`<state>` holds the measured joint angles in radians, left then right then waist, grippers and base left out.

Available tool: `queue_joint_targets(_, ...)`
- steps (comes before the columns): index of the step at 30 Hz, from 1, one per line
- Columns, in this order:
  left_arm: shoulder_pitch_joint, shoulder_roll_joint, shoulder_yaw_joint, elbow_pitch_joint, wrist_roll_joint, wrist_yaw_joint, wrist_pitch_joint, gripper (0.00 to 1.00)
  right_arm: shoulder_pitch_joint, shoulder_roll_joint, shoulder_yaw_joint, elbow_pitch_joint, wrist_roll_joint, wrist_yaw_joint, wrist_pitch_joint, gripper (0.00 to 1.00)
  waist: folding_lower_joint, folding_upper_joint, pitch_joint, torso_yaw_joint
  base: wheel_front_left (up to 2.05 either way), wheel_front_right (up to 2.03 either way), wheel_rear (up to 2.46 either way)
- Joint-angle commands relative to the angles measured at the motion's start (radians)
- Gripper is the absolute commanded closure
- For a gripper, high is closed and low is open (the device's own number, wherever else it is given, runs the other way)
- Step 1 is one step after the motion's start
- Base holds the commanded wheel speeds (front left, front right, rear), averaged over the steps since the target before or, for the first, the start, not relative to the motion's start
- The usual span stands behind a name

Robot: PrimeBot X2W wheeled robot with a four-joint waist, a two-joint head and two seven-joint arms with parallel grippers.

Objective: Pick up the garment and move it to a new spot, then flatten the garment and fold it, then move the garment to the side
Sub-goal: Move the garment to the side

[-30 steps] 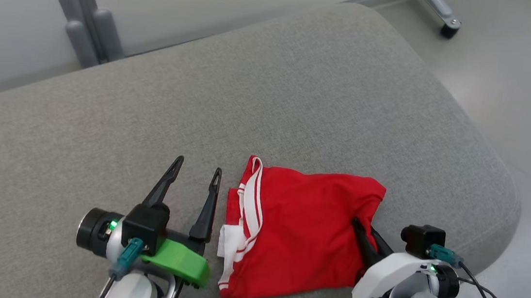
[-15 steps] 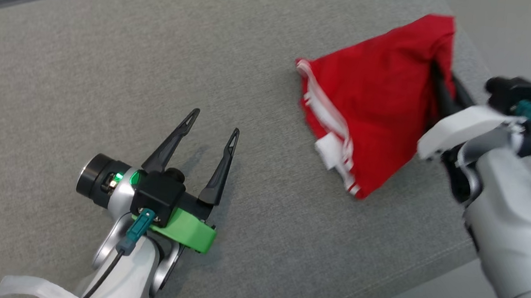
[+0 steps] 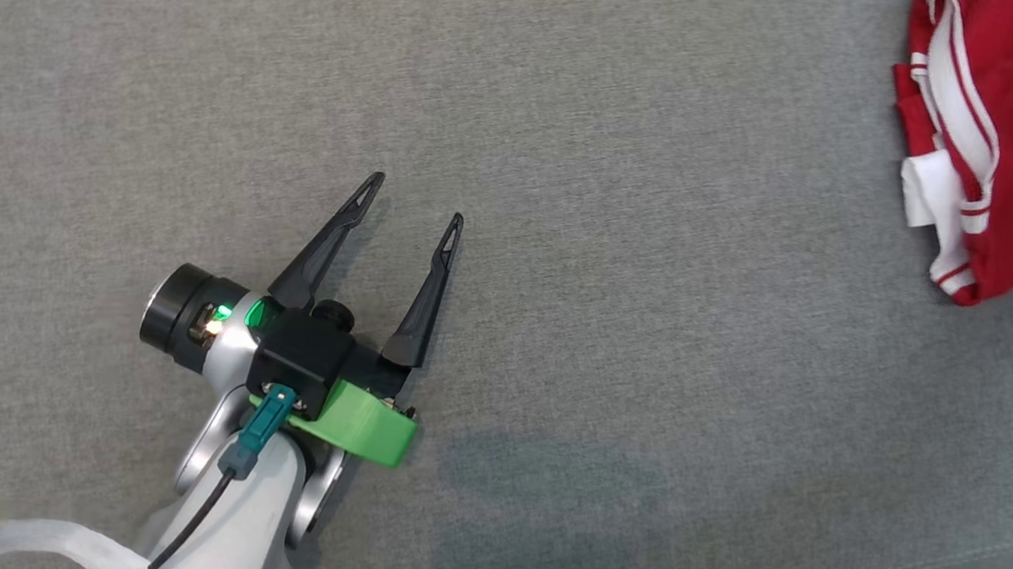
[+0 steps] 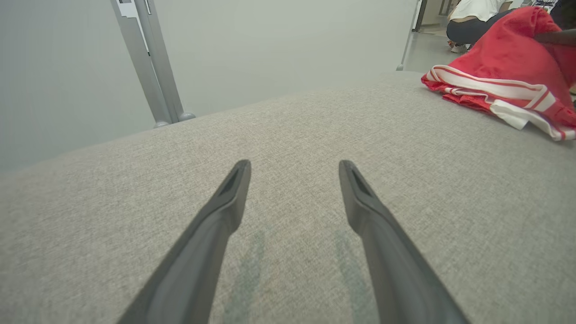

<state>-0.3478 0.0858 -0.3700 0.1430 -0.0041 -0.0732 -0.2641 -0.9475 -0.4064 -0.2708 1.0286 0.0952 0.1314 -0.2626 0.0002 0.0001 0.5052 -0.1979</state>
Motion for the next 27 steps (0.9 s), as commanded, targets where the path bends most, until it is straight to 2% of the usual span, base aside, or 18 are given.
queue_joint_targets(1, -0.011, 0.008, 0.001, -0.002, -0.002, 0.004, 0.001, 0.0, -0.003, -0.004, -0.01, -0.008, -0.013, -0.002, -0.003, 0.16, -0.0002, -0.0001, 0.032, 0.044, 0.0, 0.0, 0.0)
queue_joint_targets(2, -0.01, 0.008, 0.001, -0.002, -0.004, 0.005, 0.001, 0.0, 0.001, -0.001, -0.032, -0.008, -0.041, -0.002, -0.003, 0.0, -0.0002, -0.0001, 0.029, 0.045, 0.0, 0.0, 0.0)
queue_joint_targets(7, 0.0, 0.008, 0.007, 0.007, -0.014, 0.012, 0.001, 0.0, 0.017, 0.039, -0.114, -0.076, -0.15, -0.002, -0.003, 0.0, -0.0002, -0.0001, 0.006, 0.042, 0.0, 0.0, 0.0)
queue_joint_targets(9, 0.005, 0.004, 0.011, 0.011, -0.019, 0.016, 0.001, 0.0, 0.025, 0.076, -0.115, -0.11, -0.161, -0.002, -0.003, 0.0, -0.0002, -0.0001, -0.008, 0.043, 0.0, 0.0, 0.0)
queue_joint_targets(17, 0.05, -0.009, 0.054, 0.032, -0.049, 0.047, 0.001, 0.0, 0.17, 0.187, 0.051, -0.323, -0.064, -0.002, -0.003, 0.0, -0.0002, -0.0001, -0.112, 0.063, 0.0, 0.0, 0.0)
queue_joint_targets(27, 0.155, -0.019, 0.15, 0.087, -0.084, 0.072, 0.001, 0.0, 0.431, 0.249, 0.205, -0.472, 0.053, -0.002, -0.003, 0.0, -0.0002, -0.0001, -0.266, 0.115, 0.0, 0.0, 0.0)
